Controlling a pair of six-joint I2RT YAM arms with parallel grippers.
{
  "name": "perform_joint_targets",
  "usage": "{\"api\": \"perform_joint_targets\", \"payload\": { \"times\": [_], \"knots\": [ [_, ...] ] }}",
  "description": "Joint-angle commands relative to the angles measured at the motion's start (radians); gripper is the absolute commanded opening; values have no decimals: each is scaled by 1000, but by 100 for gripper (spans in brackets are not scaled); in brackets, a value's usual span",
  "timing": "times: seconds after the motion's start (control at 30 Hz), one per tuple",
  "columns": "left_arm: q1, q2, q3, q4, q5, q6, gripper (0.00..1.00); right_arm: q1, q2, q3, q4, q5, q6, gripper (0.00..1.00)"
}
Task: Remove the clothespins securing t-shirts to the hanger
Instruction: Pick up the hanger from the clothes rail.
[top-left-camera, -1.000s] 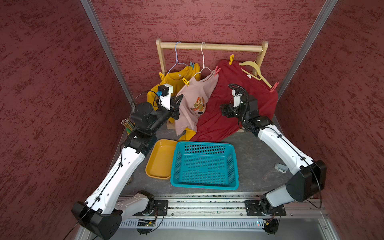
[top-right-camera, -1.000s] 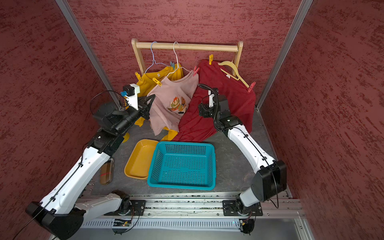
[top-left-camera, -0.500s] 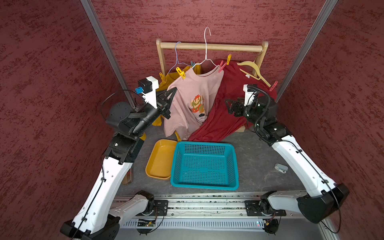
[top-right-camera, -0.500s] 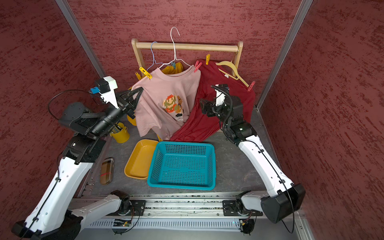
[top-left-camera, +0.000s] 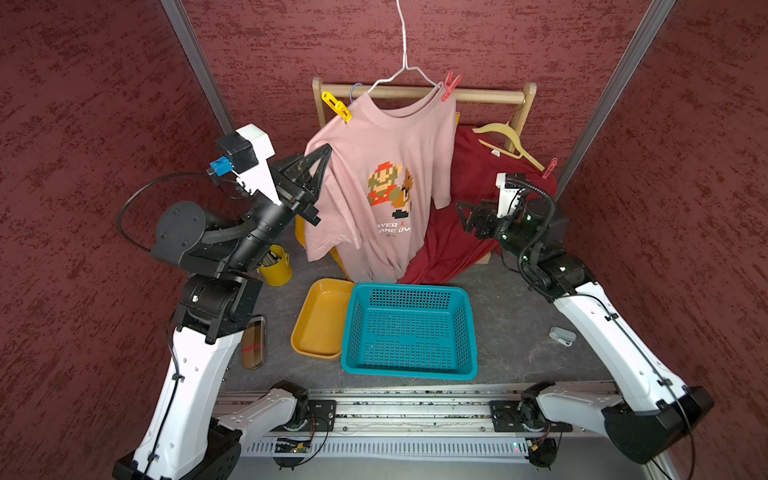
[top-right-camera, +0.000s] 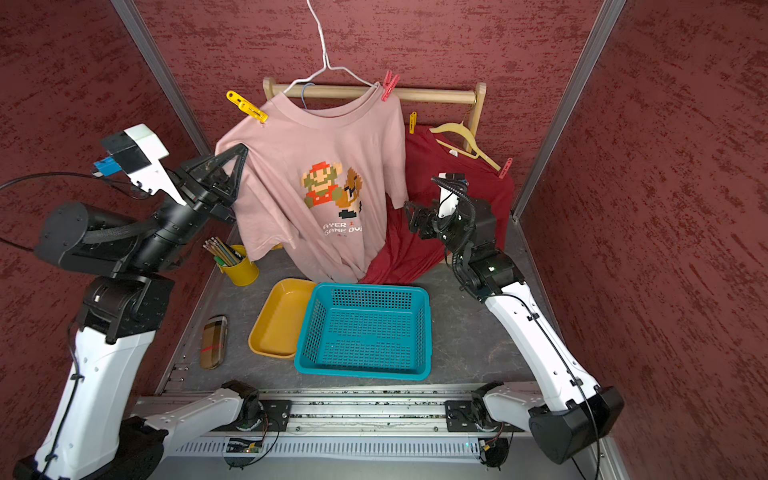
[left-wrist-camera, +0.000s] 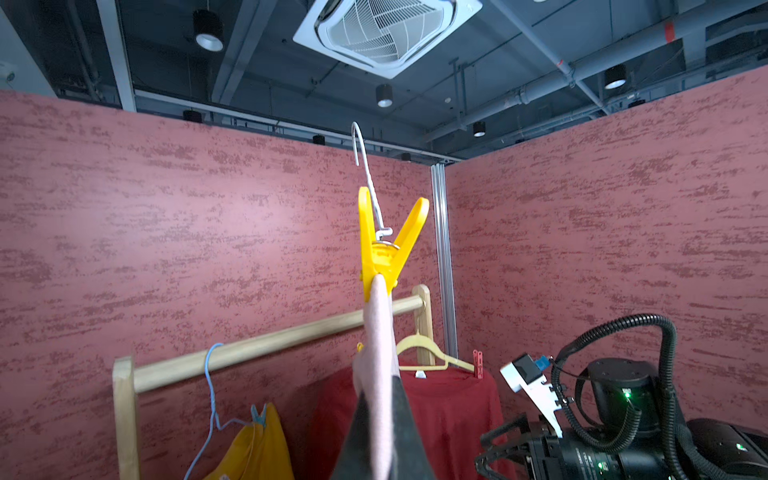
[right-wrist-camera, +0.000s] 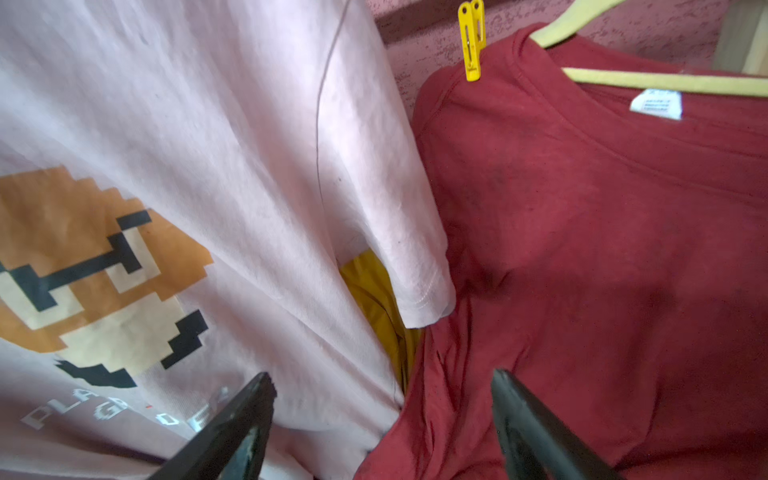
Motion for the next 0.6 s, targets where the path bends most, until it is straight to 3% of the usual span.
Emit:
{"api": "perform_joint_targets", "payload": {
  "times": [0.0,0.2,0.57],
  "knots": [
    [6,27,101,86,22,-23,0,4,-30,-17,-6,17,23,83],
    [8,97,301,-87,88,-41,0,4,-72,-38,-41,48,14,84],
    [46,146,465,-191,187,-123,0,3,-156,-143,-85,102,18,84]
  ]
}}
